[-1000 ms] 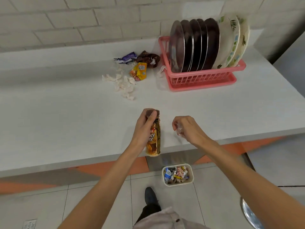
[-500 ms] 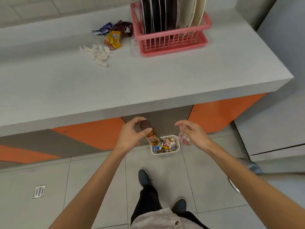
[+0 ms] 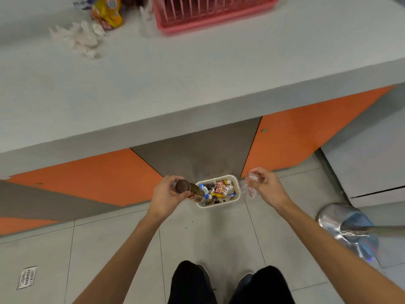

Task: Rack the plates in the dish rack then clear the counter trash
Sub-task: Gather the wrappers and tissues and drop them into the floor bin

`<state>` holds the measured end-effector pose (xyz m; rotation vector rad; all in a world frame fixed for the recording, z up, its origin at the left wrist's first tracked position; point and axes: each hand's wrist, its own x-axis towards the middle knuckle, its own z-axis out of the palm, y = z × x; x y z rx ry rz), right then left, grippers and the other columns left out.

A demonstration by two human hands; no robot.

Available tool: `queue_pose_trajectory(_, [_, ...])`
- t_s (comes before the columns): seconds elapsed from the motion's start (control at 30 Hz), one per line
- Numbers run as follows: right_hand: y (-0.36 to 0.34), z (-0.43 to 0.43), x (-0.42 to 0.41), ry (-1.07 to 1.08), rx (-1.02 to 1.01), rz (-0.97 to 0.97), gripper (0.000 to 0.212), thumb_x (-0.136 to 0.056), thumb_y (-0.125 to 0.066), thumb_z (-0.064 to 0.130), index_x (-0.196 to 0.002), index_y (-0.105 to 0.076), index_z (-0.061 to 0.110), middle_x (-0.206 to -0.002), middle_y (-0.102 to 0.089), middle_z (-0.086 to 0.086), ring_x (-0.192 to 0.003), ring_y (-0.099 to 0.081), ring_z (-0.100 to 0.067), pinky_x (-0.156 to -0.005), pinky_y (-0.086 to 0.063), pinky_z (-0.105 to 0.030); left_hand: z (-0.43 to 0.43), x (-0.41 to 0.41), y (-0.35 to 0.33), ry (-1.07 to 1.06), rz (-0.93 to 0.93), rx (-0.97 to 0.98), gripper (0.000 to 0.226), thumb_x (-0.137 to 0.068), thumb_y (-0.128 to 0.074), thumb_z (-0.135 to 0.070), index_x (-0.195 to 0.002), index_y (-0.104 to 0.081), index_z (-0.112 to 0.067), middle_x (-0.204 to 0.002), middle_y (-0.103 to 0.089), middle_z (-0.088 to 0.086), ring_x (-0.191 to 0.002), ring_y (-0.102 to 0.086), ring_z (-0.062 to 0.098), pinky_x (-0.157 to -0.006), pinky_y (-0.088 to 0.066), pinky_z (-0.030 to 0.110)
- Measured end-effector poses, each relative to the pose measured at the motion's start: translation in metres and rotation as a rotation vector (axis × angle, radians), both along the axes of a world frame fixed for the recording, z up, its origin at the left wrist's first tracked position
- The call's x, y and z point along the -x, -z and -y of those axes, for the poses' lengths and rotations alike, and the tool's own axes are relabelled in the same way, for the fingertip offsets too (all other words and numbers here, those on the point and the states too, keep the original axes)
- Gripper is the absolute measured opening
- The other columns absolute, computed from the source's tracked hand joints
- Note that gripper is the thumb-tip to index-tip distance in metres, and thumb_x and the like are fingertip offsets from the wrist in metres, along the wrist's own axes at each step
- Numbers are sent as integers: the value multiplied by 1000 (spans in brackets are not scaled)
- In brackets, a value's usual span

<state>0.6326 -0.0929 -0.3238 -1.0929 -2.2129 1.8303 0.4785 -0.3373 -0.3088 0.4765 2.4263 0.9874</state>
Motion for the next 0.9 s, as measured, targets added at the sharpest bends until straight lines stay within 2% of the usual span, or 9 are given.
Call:
queue_pose_trajectory(0.1, [77,-3,10,-8,3,-40,14,-86,-69,2,-88,-64,16,-83,-65,6,-72,-58,6,-67,-44,-7,-3,8,79,11,-40,-6,37,-74,-83,-11,-100,-63,-25,-101,-64,-5,-83,-58,3,-64,-42,1])
queue_pose_trajectory(0.2, [161,-2,13,-3,13,-83,12,-89,-67,8,-90,-67,19,-88,-69,2,-77,-62,2,-73,-45,-10,-8,15,162,64,-114,-27,41,-73,-84,-11,-99,-62,-33,-100,-63,-11,-88,-60,3,-71,-41,2])
queue_pose_trajectory(0.27, [226,-1,10,34,31,-86,7,-91,-65,13,-93,-68,19,-87,-70,-3,-75,-63,-5,-70,-46,-11,-19,18,224,140,-124,-9,42,-73,-83,-11,-99,-62,-35,-99,-61,-14,-87,-58,-2,-74,-41,3])
queue_pose_trajectory(0.33, [284,-2,15,53,37,-115,8,-92,-65,15,-98,-69,20,-87,-71,-2,-79,-66,-12,-70,-48,-13,-31,26,281,182,-152,9,38,-74,-82,-14,-105,-65,-30,-100,-60,-15,-85,-56,-4,-77,-44,12])
queue_pose_trajectory(0.43, [351,-3,37,16,5,-166,19,-88,-68,8,-102,-72,21,-102,-72,7,-98,-67,-11,-83,-49,-17,-53,47,342,227,-240,52,42,-77,-79,-23,-116,-65,-28,-109,-63,-14,-92,-58,4,-84,-50,26])
queue_pose_trajectory(0.53, [394,-5,52,-18,-50,-222,23,-85,-71,4,-104,-73,17,-107,-70,4,-96,-67,-14,-82,-52,-17,-63,59,391,287,-270,136,38,-80,-75,-27,-116,-65,-31,-113,-66,-14,-95,-62,12,-83,-51,30])
queue_pose_trajectory(0.7, [442,-12,69,-43,-173,-285,24,-85,-71,6,-103,-73,20,-103,-66,11,-97,-61,-1,-89,-49,-25,-67,65,466,312,-267,124,37,-84,-72,-25,-121,-68,-27,-110,-66,-5,-99,-63,17,-90,-51,35])
queue_pose_trajectory(0.8, [454,-6,65,-22,-220,-302,26,-85,-70,4,-103,-72,23,-105,-64,12,-98,-59,2,-92,-47,-21,-67,65,479,276,-327,134,40,-87,-71,-28,-126,-65,-28,-104,-54,-6,-91,-59,15,-86,-52,37])
queue_pose_trajectory(0.9, [450,-5,64,-24,-247,-317,27,-86,-69,6,-105,-71,23,-106,-62,13,-101,-59,0,-92,-44,-16,-75,65,475,349,-380,232,39,-88,-69,-33,-126,-63,-34,-110,-57,-7,-96,-60,18,-82,-51,34])
